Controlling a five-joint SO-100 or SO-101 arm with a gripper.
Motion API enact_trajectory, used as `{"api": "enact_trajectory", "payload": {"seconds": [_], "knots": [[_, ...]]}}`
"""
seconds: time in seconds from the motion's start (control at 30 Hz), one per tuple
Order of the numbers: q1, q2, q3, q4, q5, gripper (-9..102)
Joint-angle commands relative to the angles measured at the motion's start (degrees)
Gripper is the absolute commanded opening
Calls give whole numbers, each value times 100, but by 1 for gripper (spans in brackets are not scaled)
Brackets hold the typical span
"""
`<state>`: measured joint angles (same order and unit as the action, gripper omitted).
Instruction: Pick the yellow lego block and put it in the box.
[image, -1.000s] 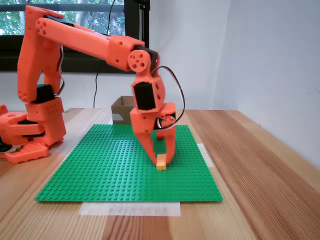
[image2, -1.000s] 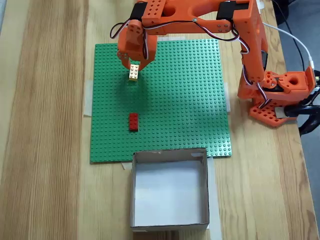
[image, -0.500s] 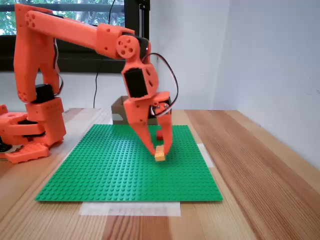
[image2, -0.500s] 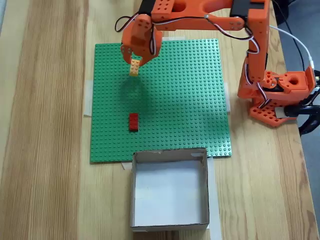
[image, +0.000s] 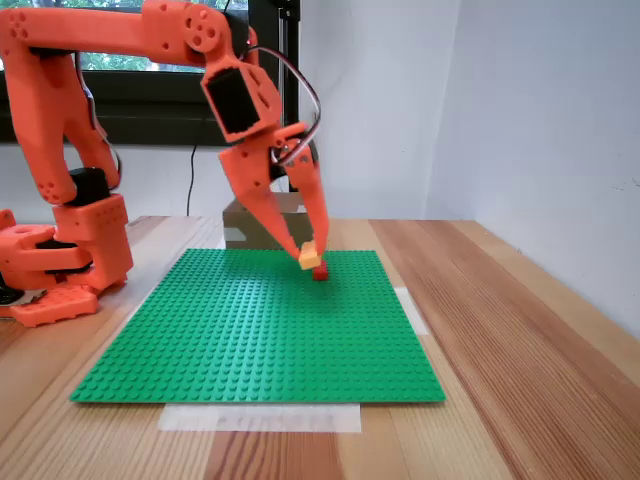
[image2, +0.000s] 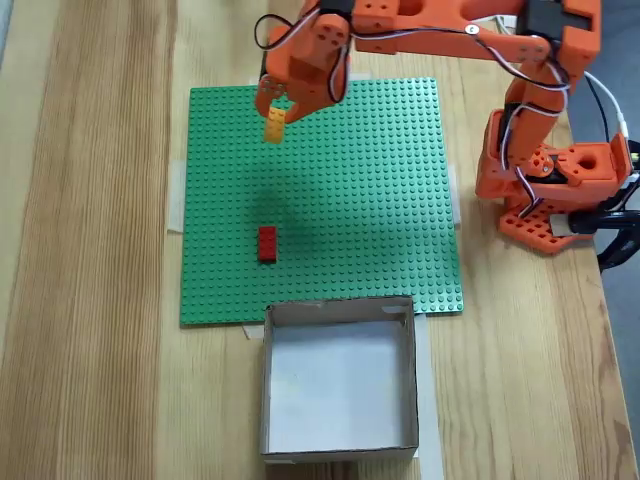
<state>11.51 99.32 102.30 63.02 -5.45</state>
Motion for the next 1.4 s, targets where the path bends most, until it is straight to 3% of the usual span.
{"api": "enact_trajectory", "payload": {"seconds": [0.0, 0.53, 1.37], "knots": [[-97, 510, 53, 62, 44, -1], [-967, 1784, 387, 510, 141, -1], [-3085, 3911, 1793, 1257, 211, -1]]}}
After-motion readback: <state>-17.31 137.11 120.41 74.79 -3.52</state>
